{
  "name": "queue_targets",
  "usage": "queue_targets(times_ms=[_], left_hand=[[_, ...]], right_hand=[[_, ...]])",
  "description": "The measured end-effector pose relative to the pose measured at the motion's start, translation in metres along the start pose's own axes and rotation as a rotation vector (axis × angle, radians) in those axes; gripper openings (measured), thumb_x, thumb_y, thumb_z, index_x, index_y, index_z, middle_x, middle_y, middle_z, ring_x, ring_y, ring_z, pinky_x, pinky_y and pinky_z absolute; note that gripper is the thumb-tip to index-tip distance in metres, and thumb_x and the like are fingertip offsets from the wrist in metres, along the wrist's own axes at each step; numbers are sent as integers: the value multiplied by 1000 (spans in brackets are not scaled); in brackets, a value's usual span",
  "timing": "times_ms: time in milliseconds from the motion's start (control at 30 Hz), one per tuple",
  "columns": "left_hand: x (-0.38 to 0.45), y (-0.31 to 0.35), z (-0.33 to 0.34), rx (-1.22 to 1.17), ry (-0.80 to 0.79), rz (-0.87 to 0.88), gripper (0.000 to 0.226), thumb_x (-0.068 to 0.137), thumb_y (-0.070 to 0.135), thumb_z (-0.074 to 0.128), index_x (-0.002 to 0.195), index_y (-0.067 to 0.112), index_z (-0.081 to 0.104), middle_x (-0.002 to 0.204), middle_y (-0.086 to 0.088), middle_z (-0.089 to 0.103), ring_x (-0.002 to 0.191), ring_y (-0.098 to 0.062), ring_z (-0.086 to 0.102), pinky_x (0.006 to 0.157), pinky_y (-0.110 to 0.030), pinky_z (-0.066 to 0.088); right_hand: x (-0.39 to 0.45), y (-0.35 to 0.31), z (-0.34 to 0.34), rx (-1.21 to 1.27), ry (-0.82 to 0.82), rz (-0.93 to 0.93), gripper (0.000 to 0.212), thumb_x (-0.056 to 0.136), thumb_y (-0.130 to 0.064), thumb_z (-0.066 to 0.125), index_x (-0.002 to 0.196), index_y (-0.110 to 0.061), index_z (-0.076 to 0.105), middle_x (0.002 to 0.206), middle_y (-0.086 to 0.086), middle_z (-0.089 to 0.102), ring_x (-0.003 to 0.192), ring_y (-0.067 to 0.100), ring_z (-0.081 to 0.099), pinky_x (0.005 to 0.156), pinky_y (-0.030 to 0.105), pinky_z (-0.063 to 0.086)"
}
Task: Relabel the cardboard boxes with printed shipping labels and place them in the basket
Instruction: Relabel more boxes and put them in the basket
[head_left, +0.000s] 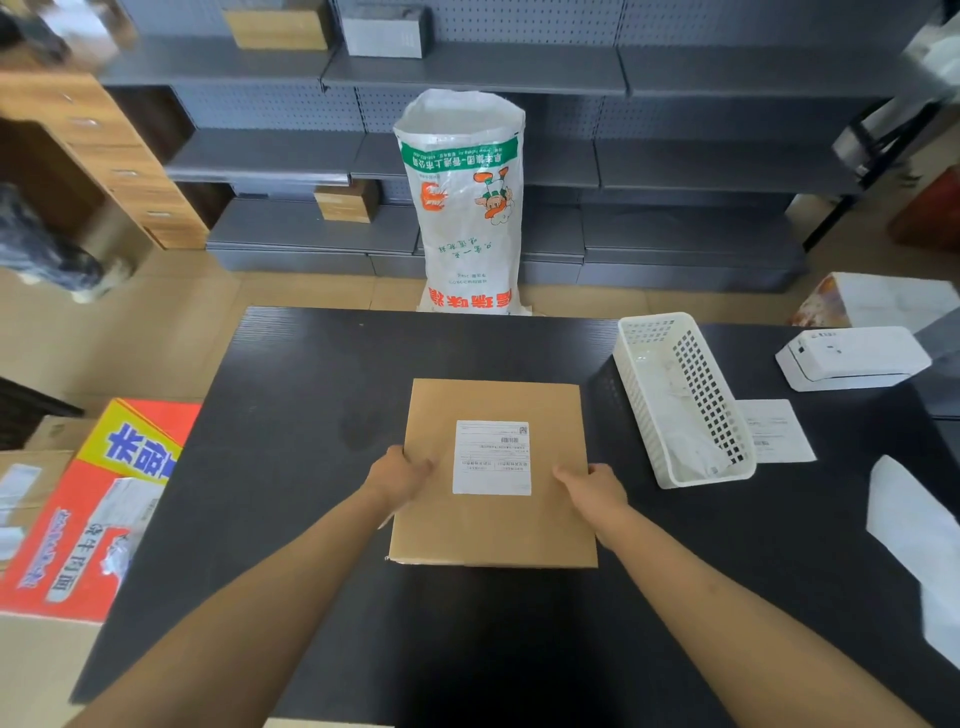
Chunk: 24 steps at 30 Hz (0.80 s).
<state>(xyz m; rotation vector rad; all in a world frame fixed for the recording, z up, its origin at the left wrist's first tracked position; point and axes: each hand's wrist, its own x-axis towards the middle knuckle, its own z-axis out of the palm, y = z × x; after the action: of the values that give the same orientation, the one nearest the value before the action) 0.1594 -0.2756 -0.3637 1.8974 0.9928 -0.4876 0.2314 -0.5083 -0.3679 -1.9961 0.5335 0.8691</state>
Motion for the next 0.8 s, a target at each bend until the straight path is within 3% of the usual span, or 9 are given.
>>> queue_targets(times_ms=[167, 300, 433, 600, 800], left_hand=[[-7, 35, -26, 89, 53, 60, 56, 95, 41, 51, 137, 5, 40, 133, -12, 53, 114, -29, 54, 91, -37, 47], [-20, 92, -69, 174, 154, 205, 59, 94, 48, 50, 133, 4, 46, 130, -12, 56, 114, -31, 56, 90, -37, 47], [-40, 135, -87, 136, 182, 350, 56, 96, 47, 47, 134, 6, 49, 131, -11, 58, 116, -31, 56, 100, -43, 46], [-55, 159, -76, 251, 173, 402, 58, 96, 50, 44, 132, 4, 47, 131, -13, 57, 116, -32, 56, 96, -41, 46], [-72, 203, -37, 306, 82, 553, 60, 95, 50, 46, 134, 5, 47, 134, -13, 54, 118, -31, 54, 97, -38, 44]], right_hand=[[-6, -33, -16, -41, 5, -104, 63, 88, -46, 60, 137, -11, 42, 129, 9, 56, 113, 29, 57, 96, 44, 47], [-17, -88, -44, -53, 32, -239, 67, 88, -54, 56, 139, -12, 42, 134, 7, 55, 118, 30, 55, 96, 44, 45], [-34, -122, -71, -32, 102, -362, 63, 89, -56, 53, 136, -14, 46, 132, 7, 57, 116, 30, 56, 98, 44, 46], [-57, -118, -97, -11, 208, -377, 59, 92, -55, 49, 135, -15, 46, 132, 7, 56, 116, 30, 55, 100, 44, 44], [-90, -74, -147, 74, 425, -309, 61, 89, -55, 49, 134, -13, 46, 131, 8, 56, 113, 29, 55, 88, 36, 42]])
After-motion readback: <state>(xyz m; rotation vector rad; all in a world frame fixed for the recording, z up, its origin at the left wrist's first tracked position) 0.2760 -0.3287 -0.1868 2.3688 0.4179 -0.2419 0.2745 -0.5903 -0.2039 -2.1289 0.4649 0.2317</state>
